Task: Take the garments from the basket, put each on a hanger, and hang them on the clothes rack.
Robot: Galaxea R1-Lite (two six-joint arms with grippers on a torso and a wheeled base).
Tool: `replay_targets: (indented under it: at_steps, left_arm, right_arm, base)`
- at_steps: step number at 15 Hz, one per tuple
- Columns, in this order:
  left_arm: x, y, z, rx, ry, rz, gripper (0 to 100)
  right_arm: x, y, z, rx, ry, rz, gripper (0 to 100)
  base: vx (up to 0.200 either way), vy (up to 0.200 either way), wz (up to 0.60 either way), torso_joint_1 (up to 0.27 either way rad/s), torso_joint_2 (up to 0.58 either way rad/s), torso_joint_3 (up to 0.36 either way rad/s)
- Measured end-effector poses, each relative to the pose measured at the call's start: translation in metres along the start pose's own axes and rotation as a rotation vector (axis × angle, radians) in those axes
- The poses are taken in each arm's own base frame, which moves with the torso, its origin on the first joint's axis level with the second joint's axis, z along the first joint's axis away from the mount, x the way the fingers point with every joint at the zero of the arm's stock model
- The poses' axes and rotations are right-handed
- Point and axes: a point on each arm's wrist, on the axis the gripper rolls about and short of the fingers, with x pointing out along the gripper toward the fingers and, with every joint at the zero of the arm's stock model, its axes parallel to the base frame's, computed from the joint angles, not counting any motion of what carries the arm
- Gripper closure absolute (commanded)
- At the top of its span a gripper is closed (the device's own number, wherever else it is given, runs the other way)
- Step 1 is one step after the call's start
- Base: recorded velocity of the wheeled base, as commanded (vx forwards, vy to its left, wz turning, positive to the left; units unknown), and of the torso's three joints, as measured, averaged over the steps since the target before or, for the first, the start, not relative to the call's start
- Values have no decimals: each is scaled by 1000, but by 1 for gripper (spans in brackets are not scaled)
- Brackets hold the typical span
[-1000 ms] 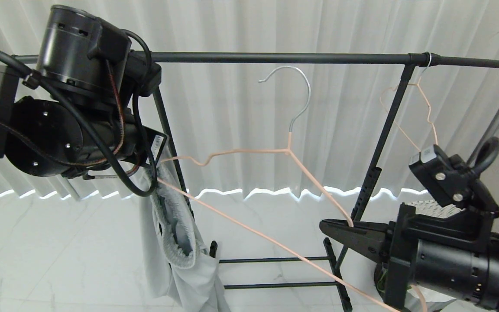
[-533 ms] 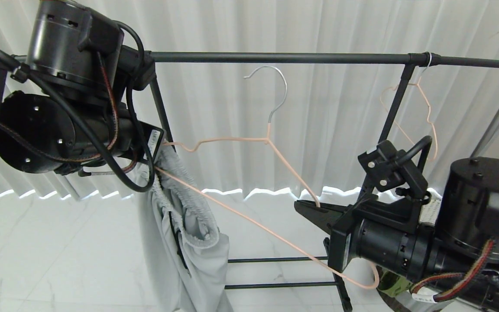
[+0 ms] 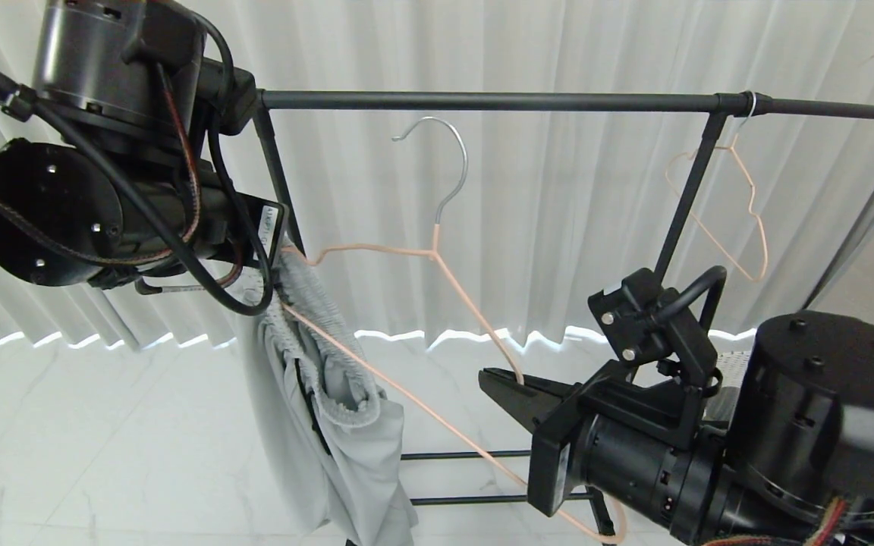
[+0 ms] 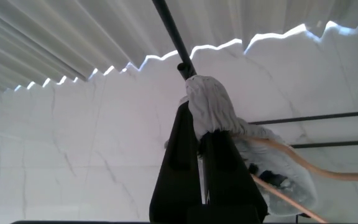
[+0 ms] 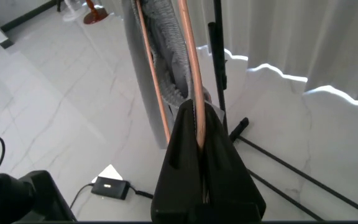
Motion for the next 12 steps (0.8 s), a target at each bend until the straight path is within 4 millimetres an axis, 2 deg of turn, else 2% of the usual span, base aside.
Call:
replay_targets:
  at_steps: [5,12]
  left_arm:
    - [-7,1,2,-9,-19,-13,100]
    - [-41,-22,8,-5,-100,-146,100]
  right_arm:
    - [7,1,-4,0,-29,-50,100]
    - [14,4,-14,-11,5,-42,100]
  base:
    - [0,0,0,0,0,0]
    - [0,0,0,0,0,0]
